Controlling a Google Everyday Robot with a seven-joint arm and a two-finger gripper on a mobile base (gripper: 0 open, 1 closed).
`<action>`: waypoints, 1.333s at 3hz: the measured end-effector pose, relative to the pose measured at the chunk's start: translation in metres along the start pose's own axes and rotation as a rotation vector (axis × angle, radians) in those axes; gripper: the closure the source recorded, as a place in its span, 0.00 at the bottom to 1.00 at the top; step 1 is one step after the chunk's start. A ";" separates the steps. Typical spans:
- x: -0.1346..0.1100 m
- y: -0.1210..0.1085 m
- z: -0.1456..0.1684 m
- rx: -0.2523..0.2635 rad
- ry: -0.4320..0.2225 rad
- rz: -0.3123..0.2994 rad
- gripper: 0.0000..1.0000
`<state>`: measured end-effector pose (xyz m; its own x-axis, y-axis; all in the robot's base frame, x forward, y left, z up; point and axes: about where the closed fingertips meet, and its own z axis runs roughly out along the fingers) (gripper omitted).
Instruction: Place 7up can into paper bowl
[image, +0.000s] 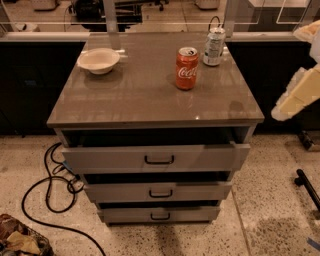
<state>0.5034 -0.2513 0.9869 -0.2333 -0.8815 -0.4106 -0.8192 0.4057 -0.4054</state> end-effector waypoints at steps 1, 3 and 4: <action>0.008 -0.053 0.025 0.112 -0.140 0.073 0.00; 0.001 -0.146 0.062 0.315 -0.483 0.211 0.00; 0.000 -0.146 0.062 0.314 -0.482 0.211 0.00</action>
Offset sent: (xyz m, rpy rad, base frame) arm 0.1685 -0.0697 0.0265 0.4383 -0.5271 -0.1448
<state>0.6556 -0.2961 0.9954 -0.0500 -0.5958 -0.8016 -0.5703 0.6759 -0.4668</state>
